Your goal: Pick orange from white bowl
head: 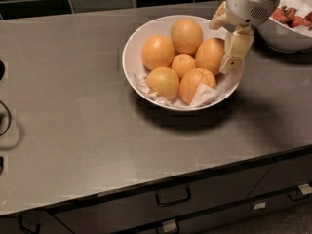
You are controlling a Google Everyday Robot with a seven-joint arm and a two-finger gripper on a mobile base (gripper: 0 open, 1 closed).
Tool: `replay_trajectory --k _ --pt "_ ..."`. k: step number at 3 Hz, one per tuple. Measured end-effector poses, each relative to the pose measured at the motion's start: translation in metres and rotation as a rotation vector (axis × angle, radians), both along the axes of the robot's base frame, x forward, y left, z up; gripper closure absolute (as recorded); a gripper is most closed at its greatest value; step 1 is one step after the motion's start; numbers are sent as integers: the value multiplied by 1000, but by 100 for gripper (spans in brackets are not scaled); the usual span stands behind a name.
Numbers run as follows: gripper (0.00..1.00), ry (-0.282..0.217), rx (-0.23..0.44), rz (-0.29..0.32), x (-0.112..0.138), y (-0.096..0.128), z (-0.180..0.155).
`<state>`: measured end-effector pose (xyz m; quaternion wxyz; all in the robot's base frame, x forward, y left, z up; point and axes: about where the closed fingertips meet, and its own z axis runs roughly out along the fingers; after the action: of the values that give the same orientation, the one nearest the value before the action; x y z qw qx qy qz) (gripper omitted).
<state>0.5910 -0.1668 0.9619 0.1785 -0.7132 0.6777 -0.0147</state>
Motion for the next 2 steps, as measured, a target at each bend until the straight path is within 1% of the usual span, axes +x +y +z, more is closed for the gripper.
replay_trajectory --k 1,2 --pt "24 11 3 -34 -6 -11 -6" --pt "23 23 5 -38 -7 -13 -12"
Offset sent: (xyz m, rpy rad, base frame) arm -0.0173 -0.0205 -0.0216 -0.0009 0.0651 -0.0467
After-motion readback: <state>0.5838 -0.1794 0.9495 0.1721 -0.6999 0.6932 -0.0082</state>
